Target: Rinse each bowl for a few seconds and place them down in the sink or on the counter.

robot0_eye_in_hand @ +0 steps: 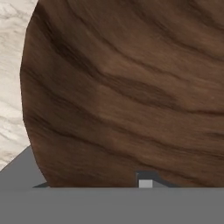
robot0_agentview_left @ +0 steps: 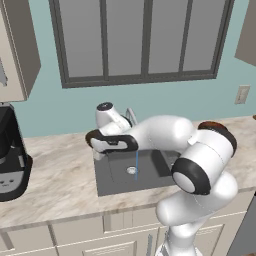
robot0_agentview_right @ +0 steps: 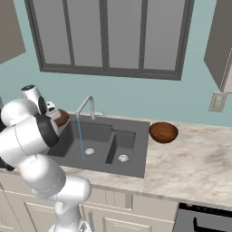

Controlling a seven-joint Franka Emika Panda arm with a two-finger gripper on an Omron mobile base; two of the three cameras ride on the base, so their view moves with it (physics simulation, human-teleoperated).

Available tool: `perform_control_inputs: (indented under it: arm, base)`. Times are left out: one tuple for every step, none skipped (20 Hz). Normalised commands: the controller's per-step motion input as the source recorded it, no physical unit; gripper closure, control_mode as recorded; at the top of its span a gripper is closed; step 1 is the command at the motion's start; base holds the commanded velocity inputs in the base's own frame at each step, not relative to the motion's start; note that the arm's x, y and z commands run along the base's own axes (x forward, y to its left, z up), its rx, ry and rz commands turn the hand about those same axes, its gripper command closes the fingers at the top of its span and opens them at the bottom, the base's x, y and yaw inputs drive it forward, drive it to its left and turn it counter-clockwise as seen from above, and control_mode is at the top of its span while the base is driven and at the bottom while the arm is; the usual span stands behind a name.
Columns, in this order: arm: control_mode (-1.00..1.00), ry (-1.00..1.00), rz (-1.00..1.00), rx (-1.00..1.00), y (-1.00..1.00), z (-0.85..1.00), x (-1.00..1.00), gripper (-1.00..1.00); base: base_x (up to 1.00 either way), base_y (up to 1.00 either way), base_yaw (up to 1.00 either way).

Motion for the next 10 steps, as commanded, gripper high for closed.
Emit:
perform_control_inputs:
  arm:
    - [-1.0, 0.01, -0.12, 0.0, -0.21, 0.0, 0.01, 1.0]
    - [-1.0, 0.03, -0.12, 0.0, -0.24, 0.0, 0.04, 1.0]
    - [-1.0, 0.04, -0.12, 0.0, -0.25, -0.01, 0.03, 1.0]
    - [-1.0, 0.05, -0.12, 0.0, -0.25, -0.03, 0.01, 1.0]
    - [-1.0, 0.05, -0.12, 0.0, -0.24, -0.04, 0.0, 1.0]
    - [-1.0, 0.05, -0.12, 0.0, -0.27, -0.04, 0.02, 1.0]
    - [-1.0, 0.05, -0.11, 0.0, -0.29, -0.05, 0.04, 1.0]
    - [-1.0, 0.05, -0.11, 0.0, -0.32, -0.05, 0.04, 1.0]
    - [-1.0, 0.05, -0.1, 0.0, -0.32, -0.06, 0.04, 1.0]
    - [-1.0, 0.05, -0.1, 0.0, -0.28, -0.07, 0.04, 1.0]
  base:
    - [0.0, 0.0, 0.0]
    - [0.0, 0.0, 0.0]
    - [0.0, 0.0, 0.0]
    - [0.0, 0.0, 0.0]
    - [0.0, 0.0, 0.0]
    - [0.0, 0.0, 0.0]
    - [0.0, 0.0, 0.0]
    - [0.0, 0.0, 0.0]
    - [0.0, 0.0, 0.0]
    - [0.0, 0.0, 0.0]
